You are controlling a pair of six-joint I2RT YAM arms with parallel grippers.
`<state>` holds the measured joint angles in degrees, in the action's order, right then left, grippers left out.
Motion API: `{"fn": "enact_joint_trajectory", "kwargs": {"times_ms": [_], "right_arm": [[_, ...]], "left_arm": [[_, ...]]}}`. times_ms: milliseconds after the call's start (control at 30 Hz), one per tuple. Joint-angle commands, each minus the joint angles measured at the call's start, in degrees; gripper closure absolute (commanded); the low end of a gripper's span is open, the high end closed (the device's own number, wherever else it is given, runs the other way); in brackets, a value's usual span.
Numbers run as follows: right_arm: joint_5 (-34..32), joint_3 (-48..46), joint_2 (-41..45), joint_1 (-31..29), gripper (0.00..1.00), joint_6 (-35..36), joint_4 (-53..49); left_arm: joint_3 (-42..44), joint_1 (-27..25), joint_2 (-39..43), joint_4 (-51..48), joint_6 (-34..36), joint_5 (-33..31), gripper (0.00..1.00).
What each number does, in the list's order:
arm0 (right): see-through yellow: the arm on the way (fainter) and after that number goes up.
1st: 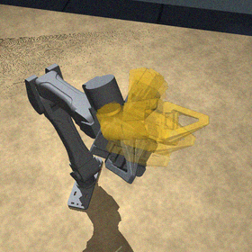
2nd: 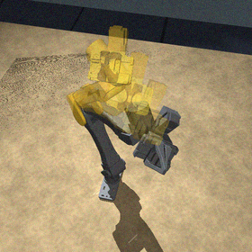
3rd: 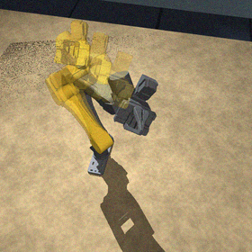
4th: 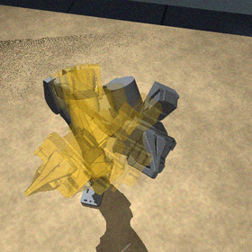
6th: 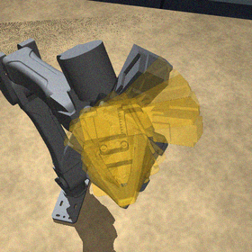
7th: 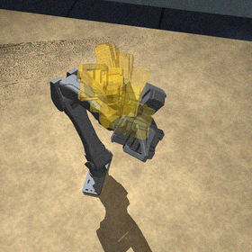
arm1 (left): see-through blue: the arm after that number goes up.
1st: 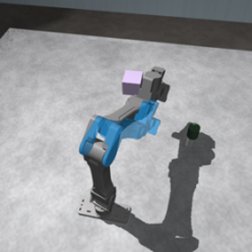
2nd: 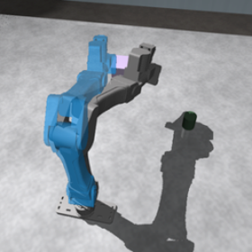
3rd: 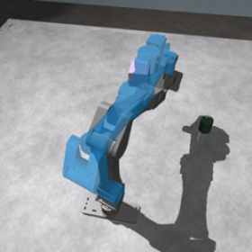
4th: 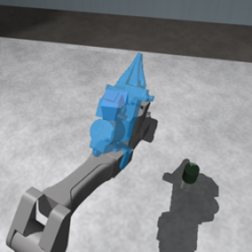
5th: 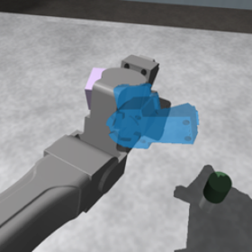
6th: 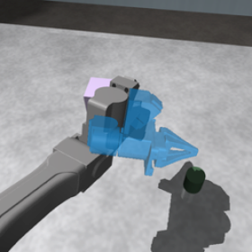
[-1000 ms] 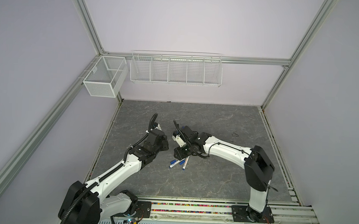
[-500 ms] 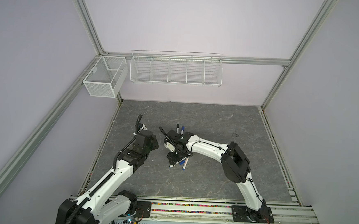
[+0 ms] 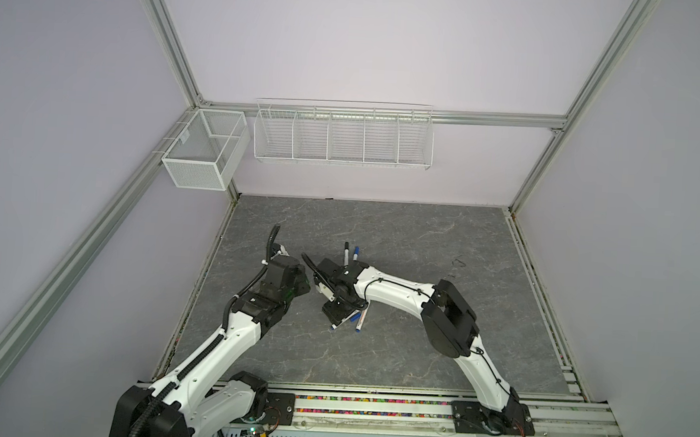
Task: Insert the pens into the pen caps
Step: 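Lower the right gripper onto a blue cap and grasp it upright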
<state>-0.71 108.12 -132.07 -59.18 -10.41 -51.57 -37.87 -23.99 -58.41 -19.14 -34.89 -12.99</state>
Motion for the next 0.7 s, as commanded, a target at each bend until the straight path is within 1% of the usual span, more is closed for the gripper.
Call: {"fn": "enact_joint_trajectory", "kwargs": {"times_ms": [0,367,533,667], "right_arm": [[-3.81,0.66,-1.12,-0.59,0.39,1.8,-2.54],[-9.46,-5.97,4.39,-0.75,0.4,1.37,-0.2],[-9.11,-9.2,8.48,-0.76,0.41,1.62,2.95],[-5.88,-10.79,11.01,-0.76,0.41,1.68,4.88]], "left_arm": [[0.86,0.35,0.01,0.38,-1.06,0.56,1.0],[0.61,0.29,-0.3,0.9,-0.91,1.47,1.0],[0.86,0.32,-1.14,1.91,-0.97,2.93,1.0],[0.87,0.32,-1.27,2.2,-0.97,3.33,1.0]]}}
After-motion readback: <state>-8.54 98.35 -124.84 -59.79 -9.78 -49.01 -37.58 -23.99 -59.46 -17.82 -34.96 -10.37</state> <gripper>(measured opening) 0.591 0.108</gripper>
